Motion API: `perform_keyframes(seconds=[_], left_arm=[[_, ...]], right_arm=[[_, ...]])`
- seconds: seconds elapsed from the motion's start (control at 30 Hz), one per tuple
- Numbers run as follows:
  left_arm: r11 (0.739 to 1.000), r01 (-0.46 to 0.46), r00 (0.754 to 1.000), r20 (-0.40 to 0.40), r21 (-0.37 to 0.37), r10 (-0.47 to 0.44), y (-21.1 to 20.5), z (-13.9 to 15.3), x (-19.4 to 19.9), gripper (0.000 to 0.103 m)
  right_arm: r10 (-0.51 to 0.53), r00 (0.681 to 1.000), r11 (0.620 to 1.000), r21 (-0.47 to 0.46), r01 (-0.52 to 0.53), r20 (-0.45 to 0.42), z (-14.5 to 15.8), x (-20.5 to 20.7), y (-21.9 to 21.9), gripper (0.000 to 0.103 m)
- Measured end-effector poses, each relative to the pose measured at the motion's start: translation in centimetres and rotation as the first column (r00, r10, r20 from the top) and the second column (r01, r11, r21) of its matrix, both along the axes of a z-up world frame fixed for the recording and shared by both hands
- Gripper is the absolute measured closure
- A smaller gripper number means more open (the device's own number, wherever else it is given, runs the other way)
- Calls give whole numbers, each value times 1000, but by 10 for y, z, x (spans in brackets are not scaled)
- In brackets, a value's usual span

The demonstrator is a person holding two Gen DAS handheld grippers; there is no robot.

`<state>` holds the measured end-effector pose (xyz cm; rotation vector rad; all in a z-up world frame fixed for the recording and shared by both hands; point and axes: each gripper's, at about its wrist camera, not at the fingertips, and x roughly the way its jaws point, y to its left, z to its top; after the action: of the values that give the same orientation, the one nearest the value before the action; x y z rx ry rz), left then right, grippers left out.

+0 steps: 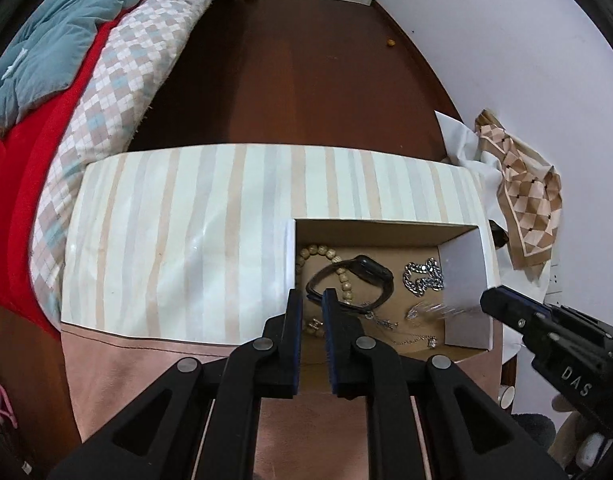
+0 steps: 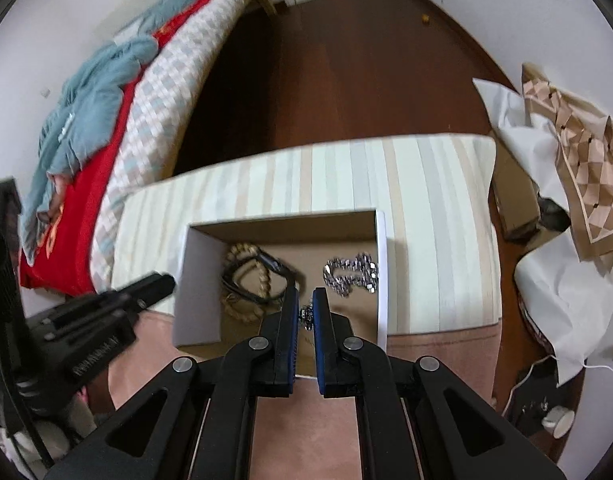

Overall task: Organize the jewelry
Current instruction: 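Carry both held silver pieces into the white box and open both grippers, then withdraw both tools from the box back over the table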

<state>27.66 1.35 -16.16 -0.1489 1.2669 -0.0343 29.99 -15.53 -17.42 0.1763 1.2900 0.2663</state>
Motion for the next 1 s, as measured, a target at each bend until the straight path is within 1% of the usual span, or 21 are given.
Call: perform_keyframes(seconds=[0.03,0.07,0.1,0.13,0.17,0.2,0.23,0.27,0.3,0.37,0.4,0.43,0.47,0.53,0.6,0.73,0.83,1.0], left_arm=[[1000,-5,1000,6,6,5,1,2,-1,93],[1000,-11,1000,17,14,10,3,6,-2,93],[999,-17,999,30,27,16,4,10,-4,90],[999,-21,999,42,40,19,5,12,-4,80],[998,-27,998,59,58,24,6,16,-7,73],[997,-36,997,77,75,30,7,21,-11,54],[995,-43,995,93,89,35,8,24,-13,38],[994,-50,993,114,102,38,8,27,-17,35],[991,-58,990,137,119,41,9,32,-22,35],[986,-68,987,157,150,44,9,36,-29,31],[984,-73,985,168,162,46,10,38,-34,24],[982,-76,983,176,172,45,10,39,-37,15],[979,-81,981,186,185,46,10,39,-42,11],[975,-89,980,195,202,49,10,40,-50,8],[973,-98,979,194,211,56,11,39,-59,3],[971,-118,975,211,210,72,9,43,-75,2],[970,-128,969,236,209,77,9,51,-88,2],[965,-143,957,281,218,79,8,71,-111,1]], right_arm=[[-2,1000,1000,-10,2,-3,-2,-1,-1,85],[-3,1000,1000,-20,3,-3,-3,-1,-2,79],[-8,1000,1000,-26,8,-1,-2,-2,-4,68],[-12,1000,999,-29,12,4,-1,-3,-4,56],[-12,1000,999,-35,12,9,1,-4,-4,49],[-13,1000,999,-42,13,16,4,-6,-5,41],[-14,1000,998,-53,15,25,7,-8,-5,38],[-12,999,998,-65,14,33,9,-9,-4,38],[-13,999,996,-87,17,44,12,-11,-4,37],[-16,998,991,-129,23,58,15,-16,-3,27],[-18,998,989,-148,27,64,16,-18,-3,19],[-19,997,983,-180,33,77,17,-22,-2,15],[-18,996,978,-206,35,87,18,-26,-2,13],[-19,995,968,-247,42,94,18,-33,-1,4],[-18,996,965,-261,41,92,16,-40,0,2],[-14,993,952,-302,49,115,18,-57,3,2],[-11,989,944,-326,59,147,27,-69,4,0],[-9,981,943,-326,72,192,47,-92,6,0]])
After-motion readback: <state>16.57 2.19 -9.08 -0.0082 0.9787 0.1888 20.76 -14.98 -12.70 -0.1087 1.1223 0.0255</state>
